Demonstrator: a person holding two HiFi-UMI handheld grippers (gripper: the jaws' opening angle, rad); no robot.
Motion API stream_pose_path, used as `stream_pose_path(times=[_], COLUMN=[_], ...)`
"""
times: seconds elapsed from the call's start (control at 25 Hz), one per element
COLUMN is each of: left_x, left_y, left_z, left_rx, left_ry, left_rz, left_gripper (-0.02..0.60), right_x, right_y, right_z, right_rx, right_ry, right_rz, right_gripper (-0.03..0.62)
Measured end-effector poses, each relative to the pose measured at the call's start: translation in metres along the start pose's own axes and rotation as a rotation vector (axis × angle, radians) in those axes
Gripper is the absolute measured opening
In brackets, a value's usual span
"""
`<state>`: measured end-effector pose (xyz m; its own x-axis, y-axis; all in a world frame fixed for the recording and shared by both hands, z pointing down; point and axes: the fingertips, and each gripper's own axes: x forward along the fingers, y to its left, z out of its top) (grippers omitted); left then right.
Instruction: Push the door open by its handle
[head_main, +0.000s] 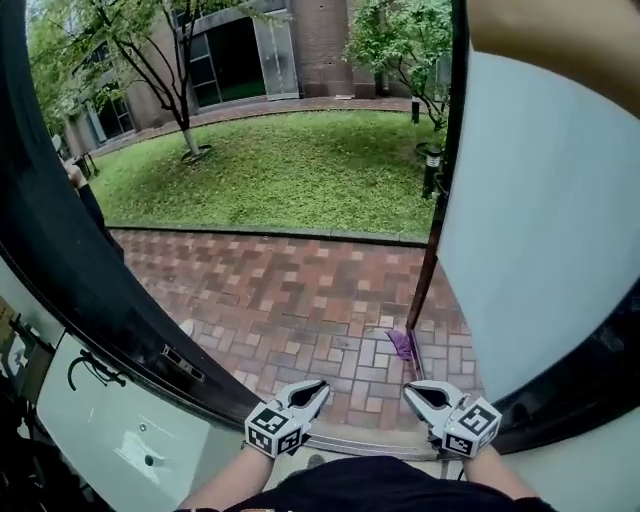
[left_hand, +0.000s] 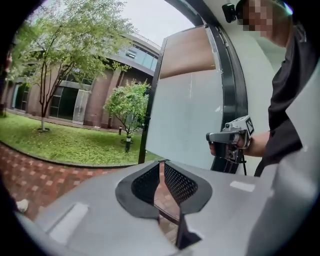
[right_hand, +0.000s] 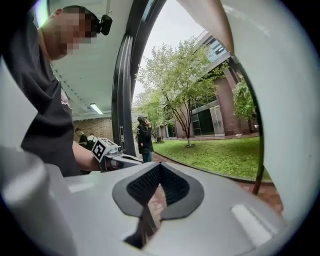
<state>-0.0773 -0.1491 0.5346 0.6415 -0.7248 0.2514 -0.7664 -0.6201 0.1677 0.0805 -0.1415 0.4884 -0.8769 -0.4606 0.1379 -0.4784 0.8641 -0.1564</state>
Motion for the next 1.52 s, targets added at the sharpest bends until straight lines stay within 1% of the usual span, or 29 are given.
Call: stream_pose_path(times=[0.12,0.28,0.36,0.48,0.6,0.72,0.8,0.88,1.0,1.12,1.28,1.4,1.52], left_x=[-0.003,-0.018,-0.030,-0.058,-0.093,-0.135,-0.155,-0.168,-0.182,-0.184,-0.175,-0.174,-0.184], left_y=[-0.037,-0.067,-0.075,-0.080,-0.083,-0.074,-0.062,-0.058,-0.057,-0.065,-0.078,-0.085,-0.086], left_z=[-0.020,-0.014,-0.012,-0.012,-0.022,-0.039,-0.041,-0.037,-0.026,-0.027,-0.045,-0.036,-0.029], left_rx=[-0.028,-0.016,-0.005,0.007,0.031,0.037,0.037,0.048,0.066,0.027,-0.006,-0.011,-0.020], left_ry=[0.017,0.003,-0.011,-0.037,-0.040,-0.033,-0.023,-0.029,-0.075,-0.110,-0.106,-0.129,-0.141], left_rz=[0.018,0.005,-0.007,-0.045,-0.097,-0.133,-0.132,-0.120,-0.083,-0.046,-0.035,-0.031,-0.020], left_gripper=[0.026,0.027,0.026,0.026,0.026,0.026,0.026,0.026,0.026,0.026,0.026,0.026,0.026], right_x=[-0.046,-0.080,-0.089,-0.092,-0.087,-0.081,-0.078,-0.083,-0.092,-0.102,-0.112,-0.117,-0.115], right_y=[0.008,0.019,0.030,0.057,0.080,0.098,0.105,0.112,0.117,0.114,0.105,0.104,0.111], right_z=[-0.020,-0.025,-0.026,-0.025,-0.032,-0.043,-0.040,-0.035,-0.035,-0.039,-0.044,-0.043,-0.036], right_rx=[0.010,0.047,0.041,0.029,0.046,0.093,0.149,0.171,0.165,0.158,0.112,0.098,0.096], right_ry=[0.019,0.006,0.003,-0.012,-0.040,-0.088,-0.118,-0.118,-0.095,-0.060,-0.041,-0.023,-0.008], right_rz=[-0.004,-0.054,-0.079,-0.128,-0.224,-0.298,-0.322,-0.329,-0.330,-0.312,-0.290,-0.274,-0.262], right_gripper=[0.000,0.000,0.000,0.000,0.000,0.000,0.000,0.000,0.000,0.000,0.000,0.000,0.000])
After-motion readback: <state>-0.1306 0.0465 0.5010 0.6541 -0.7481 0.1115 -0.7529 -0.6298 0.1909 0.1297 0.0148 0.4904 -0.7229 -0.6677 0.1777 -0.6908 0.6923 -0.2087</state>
